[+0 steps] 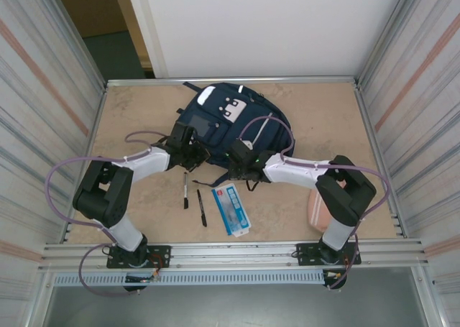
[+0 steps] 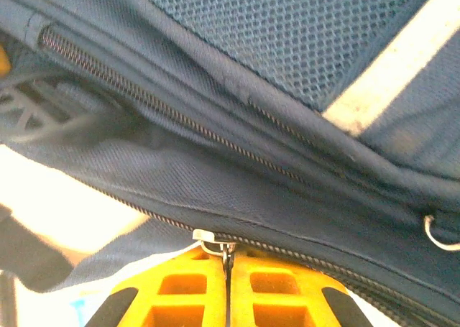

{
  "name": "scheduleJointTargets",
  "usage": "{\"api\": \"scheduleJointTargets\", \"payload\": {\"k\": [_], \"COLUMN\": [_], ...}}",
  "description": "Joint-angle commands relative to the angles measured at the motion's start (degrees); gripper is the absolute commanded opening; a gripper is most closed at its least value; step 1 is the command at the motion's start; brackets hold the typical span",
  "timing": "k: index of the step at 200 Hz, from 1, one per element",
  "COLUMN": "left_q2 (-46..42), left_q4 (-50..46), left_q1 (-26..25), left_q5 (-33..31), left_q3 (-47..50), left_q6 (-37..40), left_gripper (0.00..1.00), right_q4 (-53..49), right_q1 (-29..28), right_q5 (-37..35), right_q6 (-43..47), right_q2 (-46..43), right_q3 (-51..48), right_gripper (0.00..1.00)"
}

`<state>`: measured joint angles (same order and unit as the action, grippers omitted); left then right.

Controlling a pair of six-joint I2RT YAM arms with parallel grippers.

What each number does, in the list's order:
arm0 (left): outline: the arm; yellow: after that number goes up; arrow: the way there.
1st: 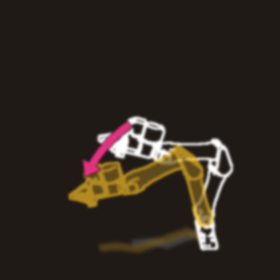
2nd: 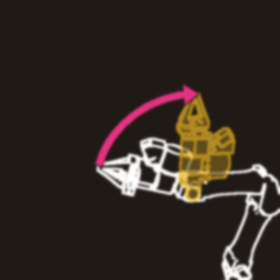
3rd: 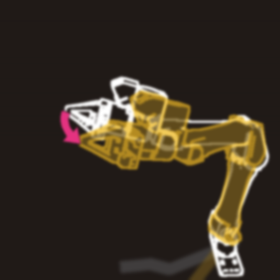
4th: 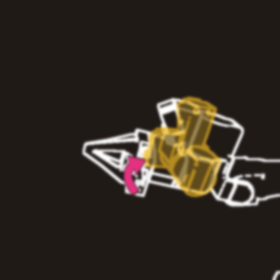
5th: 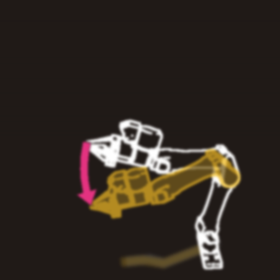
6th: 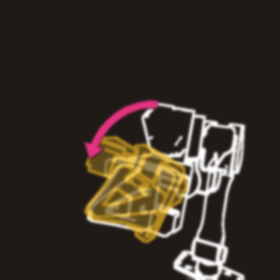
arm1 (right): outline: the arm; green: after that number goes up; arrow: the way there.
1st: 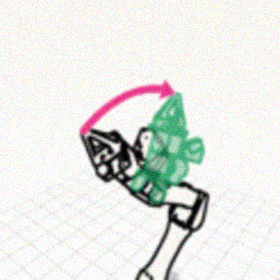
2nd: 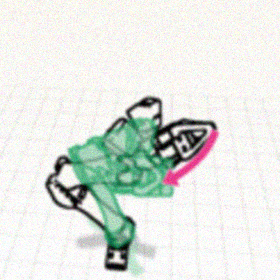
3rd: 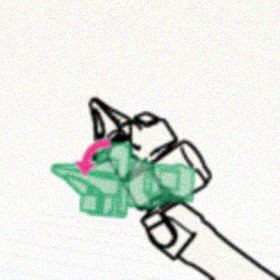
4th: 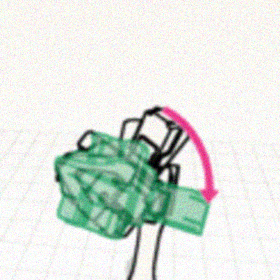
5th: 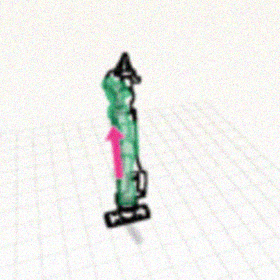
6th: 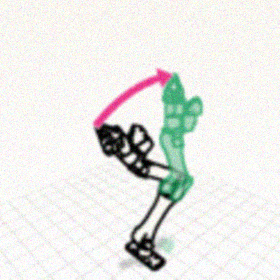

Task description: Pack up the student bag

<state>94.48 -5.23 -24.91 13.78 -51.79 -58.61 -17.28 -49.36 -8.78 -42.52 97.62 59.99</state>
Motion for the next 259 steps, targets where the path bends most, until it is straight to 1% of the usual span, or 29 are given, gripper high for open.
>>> {"api": "scheduleJointTargets", "payload": {"k": [1,28,60,83,101,111,116,123,128,137,151,170,185,197,205,217,231,244,259], "left_q2": [-1.85,-0.49,1.96,3.84,6.49,8.40,9.40,10.37,10.75,10.55,7.90,2.02,-2.61,-5.56,-7.11,-9.01,-9.90,-9.55,-8.55], "left_q4": [-0.92,-0.78,-0.49,-0.46,-2.21,-4.06,-5.17,-6.75,-7.69,-8.93,-10.05,-10.88,-15.51,-20.91,-22.70,-22.13,-20.41,-18.23,-17.68], "left_q1": [1.68,3.59,8.33,11.48,13.48,14.31,14.78,15.35,15.64,15.98,16.04,15.45,14.65,13.92,12.90,10.70,8.08,5.92,4.55], "left_q5": [-5.18,-4.83,-2.35,-1.17,-0.19,1.24,2.17,3.40,4.17,4.81,4.01,3.28,2.55,1.63,1.09,1.96,3.04,3.23,2.54], "left_q3": [-2.56,-4.27,-6.86,-8.83,-12.62,-15.76,-17.48,-19.29,-20.36,-21.21,-20.31,-15.45,-12.64,-11.81,-10.76,-8.45,-6.31,-4.71,-3.95], "left_q6": [3.44,5.47,6.11,6.33,7.41,8.93,9.72,10.51,10.79,11.14,11.37,11.64,13.37,15.30,15.49,14.86,11.98,9.22,7.19], "left_gripper": [0.00,0.00,0.00,0.00,0.00,0.00,0.04,0.17,0.24,0.33,0.42,0.48,0.53,0.55,0.57,0.58,0.58,0.58,0.58], "right_q4": [-9.48,-11.87,-16.76,-17.34,-16.30,-14.48,-13.22,-11.58,-10.78,-9.88,-8.06,-4.05,-3.16,-2.95,-2.05,-0.27,-0.25,-1.25,0.56], "right_q1": [1.78,3.18,5.19,7.84,10.36,10.35,10.11,9.78,9.58,8.74,6.95,4.95,4.53,4.31,4.19,4.10,4.07,4.09,3.91], "right_q5": [4.95,7.76,9.35,9.44,13.61,14.76,15.35,16.73,17.84,19.25,20.27,22.59,25.59,27.93,28.84,30.56,32.24,33.80,35.21], "right_q6": [3.43,6.40,7.65,8.60,8.90,8.87,8.86,8.94,8.86,8.52,7.86,7.58,7.45,7.63,7.91,8.89,9.92,10.07,9.43], "right_q2": [-4.25,-7.42,-9.84,-11.74,-13.03,-13.35,-13.26,-12.99,-12.49,-11.47,-9.62,-6.66,-4.21,-2.97,-2.57,-1.73,0.14,1.69,2.35], "right_q3": [-0.81,-2.68,-2.88,-5.11,-6.47,-7.04,-7.24,-7.13,-6.61,-5.05,-2.48,0.13,2.57,3.71,3.76,3.76,5.40,7.28,7.23], "right_gripper": [0.00,0.00,0.00,0.00,0.00,0.00,0.00,0.00,0.00,0.00,0.00,0.00,0.00,0.00,0.00,0.00,0.00,0.00,0.00]}}
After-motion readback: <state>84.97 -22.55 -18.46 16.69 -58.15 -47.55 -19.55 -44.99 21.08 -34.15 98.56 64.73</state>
